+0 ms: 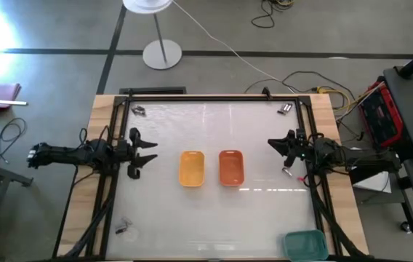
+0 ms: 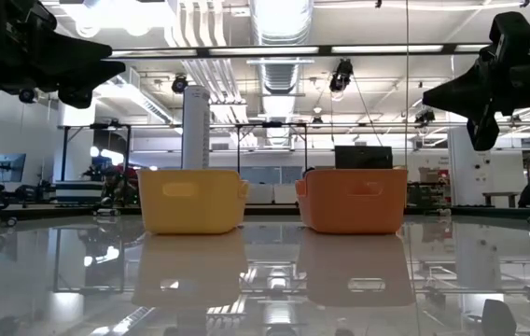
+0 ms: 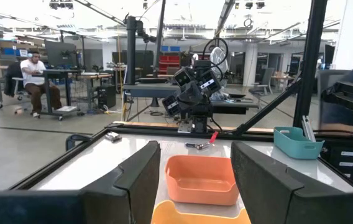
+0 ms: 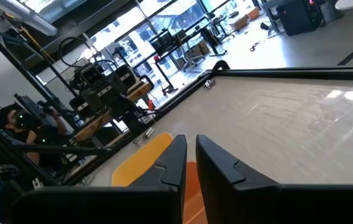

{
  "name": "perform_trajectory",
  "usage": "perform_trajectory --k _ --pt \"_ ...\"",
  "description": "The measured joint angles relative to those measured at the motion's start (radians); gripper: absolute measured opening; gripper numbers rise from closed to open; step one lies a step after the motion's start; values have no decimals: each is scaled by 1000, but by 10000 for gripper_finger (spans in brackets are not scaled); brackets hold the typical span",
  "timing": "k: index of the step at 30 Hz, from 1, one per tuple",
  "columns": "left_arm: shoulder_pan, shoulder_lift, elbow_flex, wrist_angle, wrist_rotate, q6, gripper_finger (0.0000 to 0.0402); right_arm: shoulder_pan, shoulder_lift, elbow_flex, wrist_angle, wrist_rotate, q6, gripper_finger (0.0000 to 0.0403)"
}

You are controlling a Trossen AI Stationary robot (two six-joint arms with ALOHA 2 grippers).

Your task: Sort batteries

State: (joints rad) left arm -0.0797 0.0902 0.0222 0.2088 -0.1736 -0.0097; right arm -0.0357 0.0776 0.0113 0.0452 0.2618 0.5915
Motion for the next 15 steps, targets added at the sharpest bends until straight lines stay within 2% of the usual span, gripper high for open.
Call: perform_trajectory --k 11,15 --pt "0 0 0 0 0 0 181 0 0 0 4 0 0 27" --pt "0 0 0 0 0 0 181 0 0 0 68 -12 -11 27"
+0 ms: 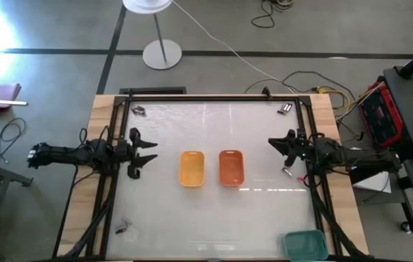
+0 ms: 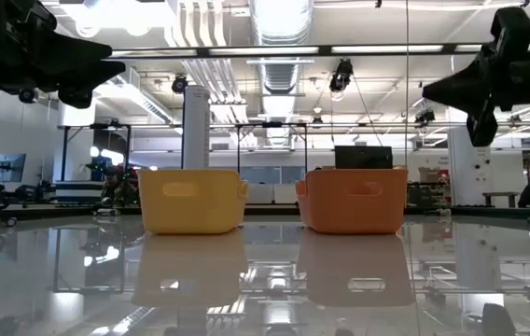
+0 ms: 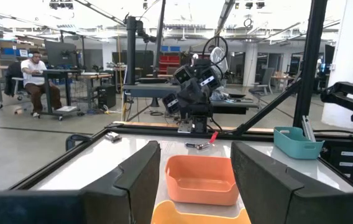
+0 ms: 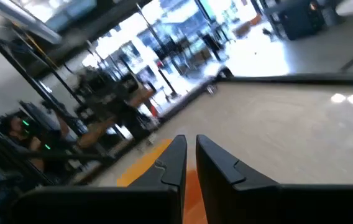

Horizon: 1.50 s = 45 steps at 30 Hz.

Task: Sort batteries
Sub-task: Put the silver battery into the orange bin

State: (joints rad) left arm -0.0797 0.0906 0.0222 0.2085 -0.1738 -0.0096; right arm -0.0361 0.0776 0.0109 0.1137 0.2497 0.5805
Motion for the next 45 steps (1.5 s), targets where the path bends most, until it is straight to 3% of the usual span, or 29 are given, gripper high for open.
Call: perform_trajectory --k 6,15,20,27,30,36,45 --pt "0 0 0 0 0 0 181 1 52 0 89 -202 -190 27" --pt "0 0 0 0 0 0 181 3 290 3 91 -150 -261 30" --pt "0 0 0 0 0 0 181 3 407 54 -15 -117 -225 72" --pt "0 0 0 0 0 0 181 13 469 215 -576 -117 -38 169" --pt "0 0 0 0 0 0 181 37 463 241 -642 -118 62 194" --pt "0 0 0 0 0 0 181 69 474 294 -657 -118 188 198" --pt "0 0 0 0 0 0 181 118 645 400 -797 -114 259 178"
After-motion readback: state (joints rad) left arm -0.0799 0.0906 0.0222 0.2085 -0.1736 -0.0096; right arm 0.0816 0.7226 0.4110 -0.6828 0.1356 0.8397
